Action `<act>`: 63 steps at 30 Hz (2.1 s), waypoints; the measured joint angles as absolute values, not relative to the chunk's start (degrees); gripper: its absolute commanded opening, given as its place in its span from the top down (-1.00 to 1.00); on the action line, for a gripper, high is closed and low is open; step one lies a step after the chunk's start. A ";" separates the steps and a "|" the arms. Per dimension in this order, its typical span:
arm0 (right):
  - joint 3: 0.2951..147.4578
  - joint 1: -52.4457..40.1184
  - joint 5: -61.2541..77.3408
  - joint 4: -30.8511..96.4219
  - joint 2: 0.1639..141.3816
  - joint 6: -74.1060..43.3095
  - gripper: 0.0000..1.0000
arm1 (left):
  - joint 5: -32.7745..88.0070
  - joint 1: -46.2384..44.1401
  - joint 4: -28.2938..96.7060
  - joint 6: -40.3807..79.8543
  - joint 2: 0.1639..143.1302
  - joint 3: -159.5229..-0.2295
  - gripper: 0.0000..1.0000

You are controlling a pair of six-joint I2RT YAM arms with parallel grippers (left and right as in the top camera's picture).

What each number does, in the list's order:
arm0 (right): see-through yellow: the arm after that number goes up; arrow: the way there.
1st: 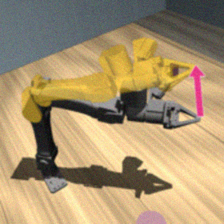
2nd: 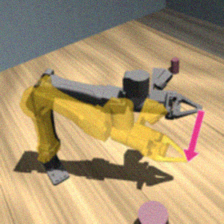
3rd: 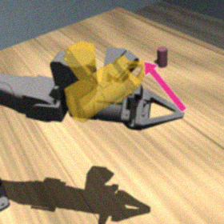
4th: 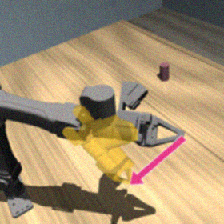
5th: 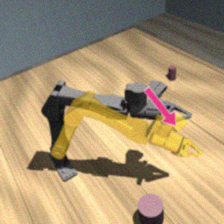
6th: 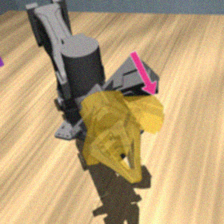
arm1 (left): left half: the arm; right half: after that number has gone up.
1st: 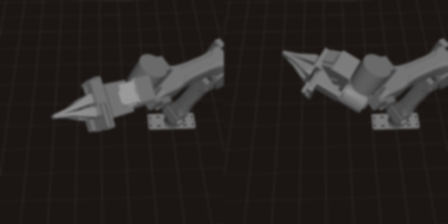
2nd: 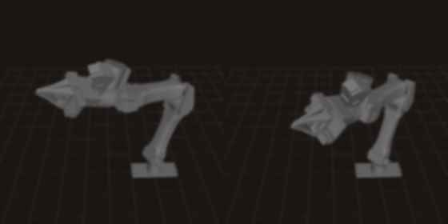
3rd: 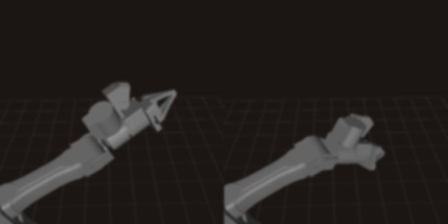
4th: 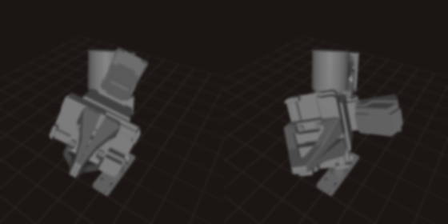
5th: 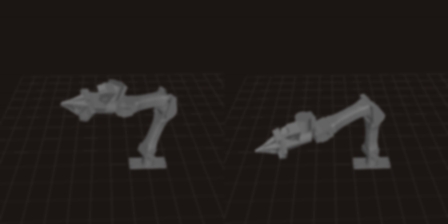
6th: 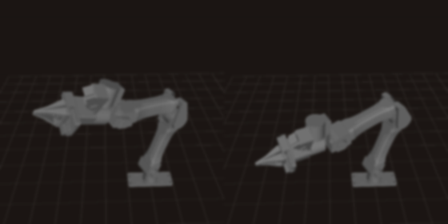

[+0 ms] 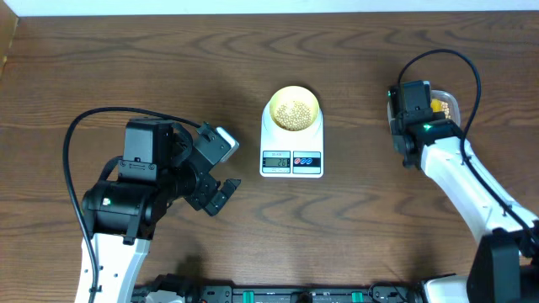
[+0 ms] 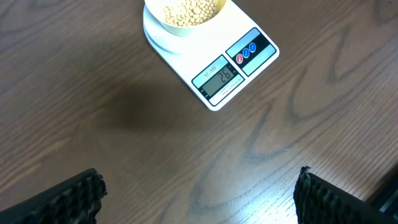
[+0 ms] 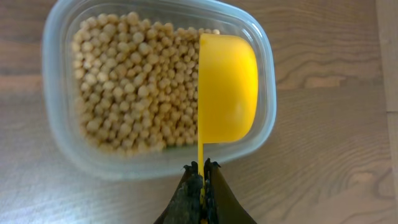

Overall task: Scoop item into bowl and weigh 50g on scale
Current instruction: 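Move the empty scoop back over the soybean tub, then scoop soybeans again from the tub with the right gripper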

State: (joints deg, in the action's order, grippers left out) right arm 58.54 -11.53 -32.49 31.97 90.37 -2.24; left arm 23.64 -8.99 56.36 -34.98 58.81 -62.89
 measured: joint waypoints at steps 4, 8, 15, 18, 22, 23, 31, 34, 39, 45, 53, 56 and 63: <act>58.54 -10.28 -32.86 30.35 92.38 -2.96 0.97 | 23.64 -8.99 56.36 -35.00 58.81 -62.89 -0.98; 58.54 -8.88 -32.93 30.15 92.79 -4.56 0.98 | 23.64 -8.99 56.36 -34.98 58.81 -62.89 -0.98; 58.54 -6.24 -32.32 29.32 92.79 -5.89 0.97 | 23.64 -8.99 56.36 -34.98 58.81 -62.89 -0.98; 58.54 -5.48 -29.41 29.28 92.79 -5.93 0.97 | 23.64 -8.99 56.36 -35.00 58.81 -62.89 -0.98; 58.54 -5.04 -26.15 29.30 92.79 -6.13 0.98 | 23.64 -8.99 56.36 -35.00 58.81 -62.89 -0.98; 58.54 -5.04 -25.52 29.30 92.79 -6.13 0.98 | 23.64 -8.99 56.36 -35.00 58.81 -62.89 -0.98; 58.54 -5.04 -22.92 30.96 92.79 -6.13 0.97 | 23.64 -8.99 56.36 -34.98 58.81 -62.89 -0.98; 58.54 -5.04 -22.79 30.98 92.79 -6.13 0.97 | 23.64 -8.99 56.34 -34.98 58.81 -62.89 -0.98; 58.54 -4.93 -23.16 30.20 92.79 -6.15 0.97 | 23.64 -8.99 56.36 -34.98 58.81 -62.89 -0.98; 58.54 -4.51 -21.04 29.52 92.79 -6.15 0.98 | 23.64 -8.99 56.36 -35.00 58.81 -62.89 -0.98; 58.54 -4.16 -15.35 29.45 92.79 -6.13 0.98 | 23.64 -8.99 56.34 -34.98 58.81 -62.89 -0.98; 58.54 -3.86 -13.65 29.32 92.79 -6.13 0.98 | 23.64 -8.99 56.36 -34.98 58.81 -62.89 -0.98; 58.57 -2.59 -9.45 29.12 92.75 -6.13 0.98 | 23.64 -8.99 56.36 -34.98 58.81 -62.89 -0.98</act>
State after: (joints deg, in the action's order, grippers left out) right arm 58.57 -2.59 -9.45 29.12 92.75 -6.13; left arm 23.64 -8.99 56.36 -34.98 58.81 -62.89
